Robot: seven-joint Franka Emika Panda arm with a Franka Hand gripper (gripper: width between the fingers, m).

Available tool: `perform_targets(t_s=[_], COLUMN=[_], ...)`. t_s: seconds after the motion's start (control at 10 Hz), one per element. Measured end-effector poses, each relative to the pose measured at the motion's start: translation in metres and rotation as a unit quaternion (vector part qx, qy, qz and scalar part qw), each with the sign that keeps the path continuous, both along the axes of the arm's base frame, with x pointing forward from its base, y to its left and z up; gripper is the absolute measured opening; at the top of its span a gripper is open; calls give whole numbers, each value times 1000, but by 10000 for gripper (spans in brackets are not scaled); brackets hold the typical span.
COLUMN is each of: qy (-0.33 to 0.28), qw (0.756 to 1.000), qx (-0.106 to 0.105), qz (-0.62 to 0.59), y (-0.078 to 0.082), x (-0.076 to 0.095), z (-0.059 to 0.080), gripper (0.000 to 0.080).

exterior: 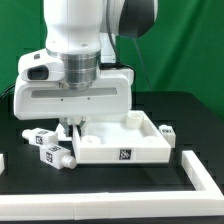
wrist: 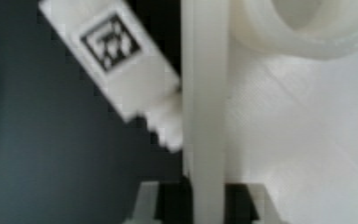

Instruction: Assemble one leg

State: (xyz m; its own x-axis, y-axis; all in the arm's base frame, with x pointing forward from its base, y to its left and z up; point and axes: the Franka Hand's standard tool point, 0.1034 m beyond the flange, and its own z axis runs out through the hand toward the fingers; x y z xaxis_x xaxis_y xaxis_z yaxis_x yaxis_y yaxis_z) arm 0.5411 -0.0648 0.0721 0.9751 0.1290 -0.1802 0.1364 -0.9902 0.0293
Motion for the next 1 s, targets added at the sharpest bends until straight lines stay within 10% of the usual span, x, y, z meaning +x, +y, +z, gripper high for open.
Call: perform_targets(t_s=[1.0], qy=[-6], qw=[1000], qx=[-11], qz=[-4], y=[25], x=[26], z=[-13], gripper=[50])
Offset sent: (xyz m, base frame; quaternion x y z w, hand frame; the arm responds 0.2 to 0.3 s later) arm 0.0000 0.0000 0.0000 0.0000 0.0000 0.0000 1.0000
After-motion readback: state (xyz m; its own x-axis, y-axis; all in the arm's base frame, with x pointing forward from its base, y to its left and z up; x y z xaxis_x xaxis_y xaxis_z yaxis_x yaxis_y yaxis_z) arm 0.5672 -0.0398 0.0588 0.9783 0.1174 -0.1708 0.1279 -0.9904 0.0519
